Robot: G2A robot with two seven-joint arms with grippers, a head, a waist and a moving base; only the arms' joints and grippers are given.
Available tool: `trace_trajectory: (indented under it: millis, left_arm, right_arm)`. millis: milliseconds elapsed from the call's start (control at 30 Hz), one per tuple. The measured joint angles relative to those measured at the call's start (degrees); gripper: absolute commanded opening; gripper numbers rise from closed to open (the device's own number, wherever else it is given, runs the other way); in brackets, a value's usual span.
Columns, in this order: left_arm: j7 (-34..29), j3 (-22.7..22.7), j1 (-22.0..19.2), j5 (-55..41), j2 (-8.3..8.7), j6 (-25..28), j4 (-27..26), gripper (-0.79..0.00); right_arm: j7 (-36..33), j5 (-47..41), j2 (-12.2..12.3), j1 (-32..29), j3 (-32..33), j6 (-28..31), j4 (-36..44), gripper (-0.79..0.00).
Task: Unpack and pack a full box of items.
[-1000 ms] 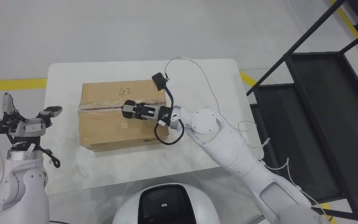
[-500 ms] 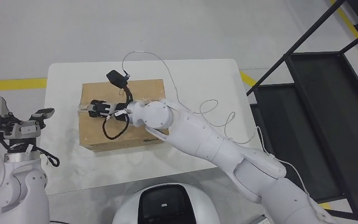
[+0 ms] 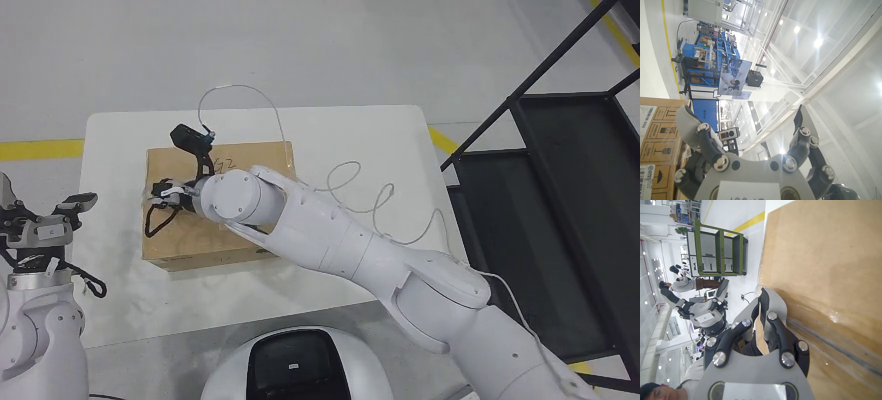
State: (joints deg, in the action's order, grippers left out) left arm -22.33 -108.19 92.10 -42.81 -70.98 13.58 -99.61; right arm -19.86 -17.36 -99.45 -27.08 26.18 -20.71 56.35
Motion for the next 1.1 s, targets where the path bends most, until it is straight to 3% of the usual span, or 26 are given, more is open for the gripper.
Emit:
trace_trajectory:
  millis: [333, 1100]
  left_arm:
    - [0.00, 0.00, 0.00, 0.00, 0.00, 0.00, 0.00, 0.000]
    - [0.00, 0.00, 0.00, 0.00, 0.00, 0.00, 0.00, 0.000]
  right_arm:
    - [-2.03, 3.43, 0.52, -0.86, 3.12, -3.86, -0.49, -0.785]
    - [-16.50, 21.45, 10.95, -13.14, 18.63, -16.58, 20.26, -0.785]
